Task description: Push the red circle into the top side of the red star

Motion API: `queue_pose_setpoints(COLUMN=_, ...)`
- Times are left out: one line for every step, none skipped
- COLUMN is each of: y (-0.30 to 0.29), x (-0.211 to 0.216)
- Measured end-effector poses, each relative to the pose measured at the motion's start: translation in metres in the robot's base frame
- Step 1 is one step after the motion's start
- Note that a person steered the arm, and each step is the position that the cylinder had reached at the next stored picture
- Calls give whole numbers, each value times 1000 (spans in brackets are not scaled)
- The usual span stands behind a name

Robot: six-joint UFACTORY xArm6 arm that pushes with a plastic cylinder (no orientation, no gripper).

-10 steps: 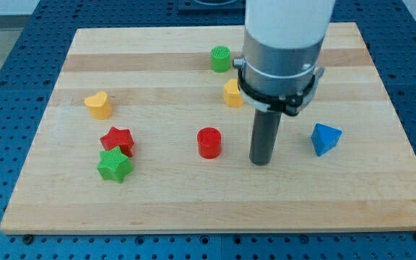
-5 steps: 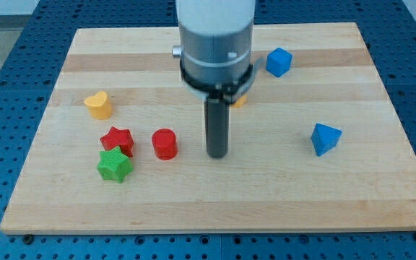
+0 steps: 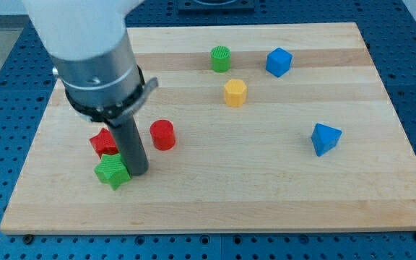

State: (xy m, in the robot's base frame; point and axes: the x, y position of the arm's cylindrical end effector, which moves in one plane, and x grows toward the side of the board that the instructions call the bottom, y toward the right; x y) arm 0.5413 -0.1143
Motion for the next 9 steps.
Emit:
queue_pose_setpoints(y=28, x=-15)
queue_pose_setpoints(y=32, x=-55)
queue_pose_setpoints(y=8, x=-61)
queue_pose_setpoints(y=30, x=-44)
queue_pose_setpoints(y=92, x=-60)
queue_pose_setpoints(y=103, x=-101)
queue_pose_setpoints(y=61, x=-104)
queue_pose_setpoints(y=-1, x=-104)
queue_pose_setpoints(y=-29, x=-103)
